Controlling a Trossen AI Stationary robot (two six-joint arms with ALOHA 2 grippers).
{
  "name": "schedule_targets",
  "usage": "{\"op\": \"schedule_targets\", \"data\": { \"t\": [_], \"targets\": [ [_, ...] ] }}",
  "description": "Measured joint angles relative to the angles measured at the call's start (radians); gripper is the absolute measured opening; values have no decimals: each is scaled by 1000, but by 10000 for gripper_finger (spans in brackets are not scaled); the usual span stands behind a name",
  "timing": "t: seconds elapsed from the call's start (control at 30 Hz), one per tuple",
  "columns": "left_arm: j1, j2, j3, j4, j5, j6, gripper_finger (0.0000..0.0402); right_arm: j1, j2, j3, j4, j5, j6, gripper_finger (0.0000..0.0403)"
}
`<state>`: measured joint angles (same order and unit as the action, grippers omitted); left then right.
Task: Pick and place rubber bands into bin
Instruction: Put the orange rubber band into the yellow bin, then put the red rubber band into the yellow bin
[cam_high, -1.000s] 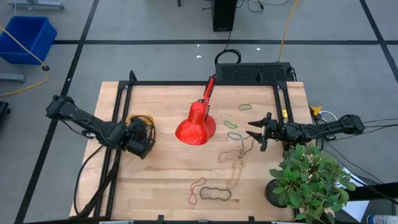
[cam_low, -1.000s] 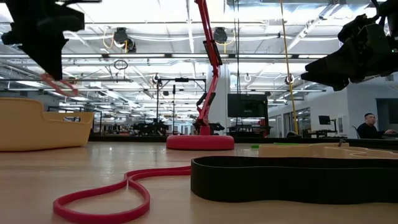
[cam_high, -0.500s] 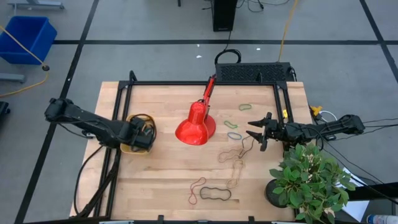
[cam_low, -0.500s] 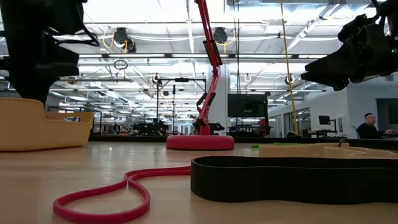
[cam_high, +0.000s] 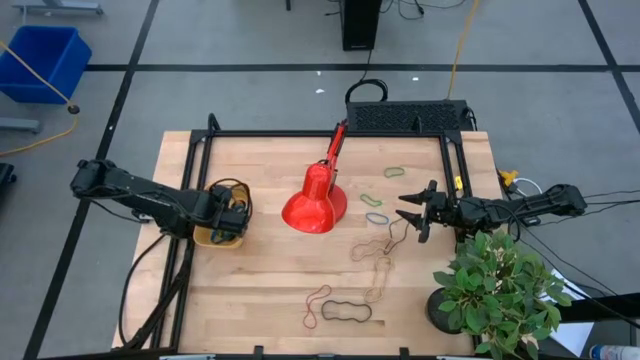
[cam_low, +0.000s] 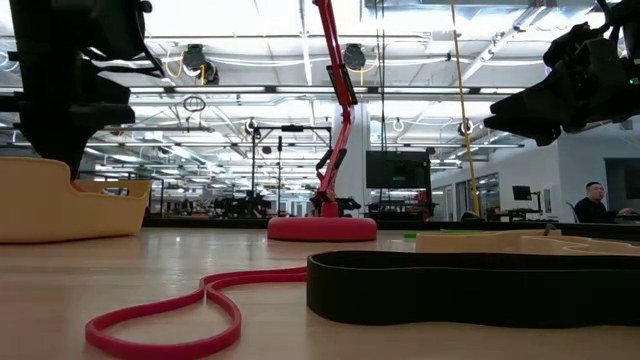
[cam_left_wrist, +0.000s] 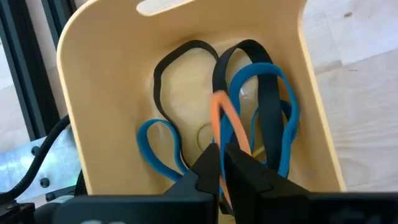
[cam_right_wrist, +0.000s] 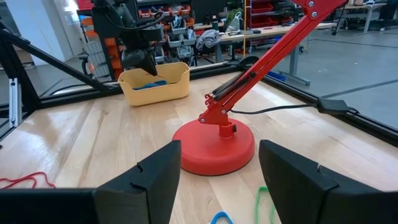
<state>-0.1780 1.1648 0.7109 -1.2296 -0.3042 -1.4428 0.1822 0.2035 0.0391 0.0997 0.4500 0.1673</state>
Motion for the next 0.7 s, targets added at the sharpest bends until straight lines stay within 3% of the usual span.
{"op": "schedule_targets", "data": {
  "t": [0.27, 0.57, 0.7],
  "targets": [
    [0, 0, 0, 0, 0, 0, 43, 0, 0, 0, 0, 0, 0, 210],
    [0, -10, 0, 3, 16, 76, 157, 0, 0, 0, 0, 0, 0, 210],
    [-12, -48, 0, 56, 27, 151, 187, 0, 0, 0, 0, 0, 0, 210]
  ]
}}
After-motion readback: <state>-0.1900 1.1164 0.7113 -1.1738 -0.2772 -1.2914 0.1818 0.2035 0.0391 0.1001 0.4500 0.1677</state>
